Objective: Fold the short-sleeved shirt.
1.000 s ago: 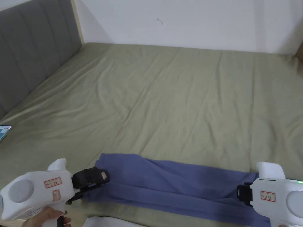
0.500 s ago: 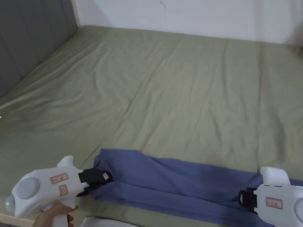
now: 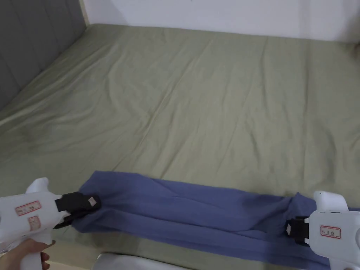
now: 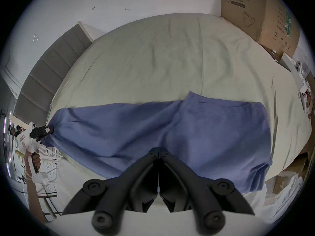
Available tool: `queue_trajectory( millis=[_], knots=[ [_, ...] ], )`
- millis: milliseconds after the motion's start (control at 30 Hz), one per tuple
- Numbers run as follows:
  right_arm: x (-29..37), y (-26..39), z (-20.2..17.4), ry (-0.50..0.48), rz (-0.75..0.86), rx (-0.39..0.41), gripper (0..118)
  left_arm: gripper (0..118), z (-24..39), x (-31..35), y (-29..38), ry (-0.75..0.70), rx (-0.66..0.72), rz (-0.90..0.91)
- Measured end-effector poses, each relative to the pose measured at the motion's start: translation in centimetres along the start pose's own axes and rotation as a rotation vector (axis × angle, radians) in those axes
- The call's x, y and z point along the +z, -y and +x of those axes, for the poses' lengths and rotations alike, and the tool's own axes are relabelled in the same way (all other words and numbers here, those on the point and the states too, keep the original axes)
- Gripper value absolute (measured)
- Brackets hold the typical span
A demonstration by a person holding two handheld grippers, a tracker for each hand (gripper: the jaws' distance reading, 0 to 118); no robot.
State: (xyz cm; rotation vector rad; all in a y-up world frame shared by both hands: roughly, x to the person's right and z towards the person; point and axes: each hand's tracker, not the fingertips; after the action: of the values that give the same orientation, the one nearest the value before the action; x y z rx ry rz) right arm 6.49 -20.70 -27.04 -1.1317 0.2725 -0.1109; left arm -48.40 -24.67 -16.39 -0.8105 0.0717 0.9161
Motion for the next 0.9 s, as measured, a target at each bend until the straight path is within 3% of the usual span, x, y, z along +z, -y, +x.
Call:
queue_trajectory(
  millis=[67,233,500,633,667,767,800,900],
  knots=[
    [0.2,0.2,0.3,-0.002,0.001,-0.010,0,8,0.5,0.5,0.0,-0.006,-0.003,0.011],
    [0.3,0.0,1.5,0.008,0.012,-0.024,0,8,7.4,1.1,0.9,-0.069,-0.271,0.029],
    [1.4,0.3,3.7,0.003,0.052,-0.076,0,8,21.1,-3.0,6.8,0.128,-0.730,-0.124],
    [1.6,0.5,5.0,0.000,0.059,-0.104,0,9,24.8,-8.8,12.0,0.193,-0.852,-0.272],
    [1.6,0.6,5.3,0.001,0.059,-0.111,0,15,25.3,-10.0,13.0,0.193,-0.877,-0.284],
    [2.1,1.2,6.3,0.003,0.059,-0.143,0,102,25.9,-13.3,15.6,0.181,-0.928,-0.345],
    [2.4,1.3,6.7,0.002,0.058,-0.156,0,114,26.0,-14.2,16.2,0.160,-0.937,-0.374],
    [2.6,1.6,7.6,0.011,0.059,-0.180,0,108,26.0,-13.5,16.1,0.142,-0.926,-0.349]
  ],
)
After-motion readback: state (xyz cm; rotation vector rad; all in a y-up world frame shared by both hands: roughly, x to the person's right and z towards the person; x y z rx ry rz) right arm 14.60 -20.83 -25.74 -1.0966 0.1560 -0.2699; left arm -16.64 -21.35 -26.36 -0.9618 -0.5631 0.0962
